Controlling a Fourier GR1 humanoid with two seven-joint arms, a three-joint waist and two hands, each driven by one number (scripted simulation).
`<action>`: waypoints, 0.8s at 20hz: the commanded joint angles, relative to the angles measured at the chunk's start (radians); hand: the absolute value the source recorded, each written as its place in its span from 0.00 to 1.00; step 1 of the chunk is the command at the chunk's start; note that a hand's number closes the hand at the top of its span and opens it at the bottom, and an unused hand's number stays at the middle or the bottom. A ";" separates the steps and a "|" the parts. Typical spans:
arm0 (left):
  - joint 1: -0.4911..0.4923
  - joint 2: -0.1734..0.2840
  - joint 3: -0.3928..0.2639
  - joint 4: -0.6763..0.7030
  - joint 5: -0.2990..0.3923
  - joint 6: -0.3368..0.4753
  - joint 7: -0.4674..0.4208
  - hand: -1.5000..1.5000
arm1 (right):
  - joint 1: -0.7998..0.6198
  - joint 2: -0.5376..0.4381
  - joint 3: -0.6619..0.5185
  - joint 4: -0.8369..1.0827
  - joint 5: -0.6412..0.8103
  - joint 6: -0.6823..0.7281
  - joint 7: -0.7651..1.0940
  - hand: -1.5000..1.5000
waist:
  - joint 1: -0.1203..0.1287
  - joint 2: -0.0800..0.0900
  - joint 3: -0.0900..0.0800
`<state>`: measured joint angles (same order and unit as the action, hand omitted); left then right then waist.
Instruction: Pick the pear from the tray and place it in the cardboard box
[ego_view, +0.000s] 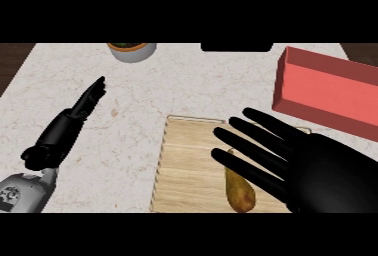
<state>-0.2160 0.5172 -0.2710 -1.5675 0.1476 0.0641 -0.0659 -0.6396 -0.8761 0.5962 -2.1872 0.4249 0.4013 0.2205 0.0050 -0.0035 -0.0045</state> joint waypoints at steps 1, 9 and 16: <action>-0.040 -0.002 0.000 0.018 -0.007 -0.019 0.016 0.50 | -0.102 0.025 0.150 -0.048 0.084 0.178 0.168 0.00 | 0.002 -0.003 -0.002; -0.050 -0.021 0.007 0.042 -0.011 -0.031 0.006 0.50 | -0.164 0.253 0.436 0.023 0.158 0.488 0.466 0.00 | 0.001 -0.005 -0.001; -0.014 -0.036 0.028 0.078 -0.035 -0.022 -0.042 0.50 | -0.099 0.487 0.567 0.061 0.200 0.674 0.767 0.00 | -0.023 -0.007 0.001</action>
<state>-0.2341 0.5015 -0.2440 -1.5127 0.1298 0.0320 -0.0920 -0.7656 -0.5029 1.0965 -2.1377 0.6111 0.9212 0.8036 -0.0047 -0.0103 -0.0040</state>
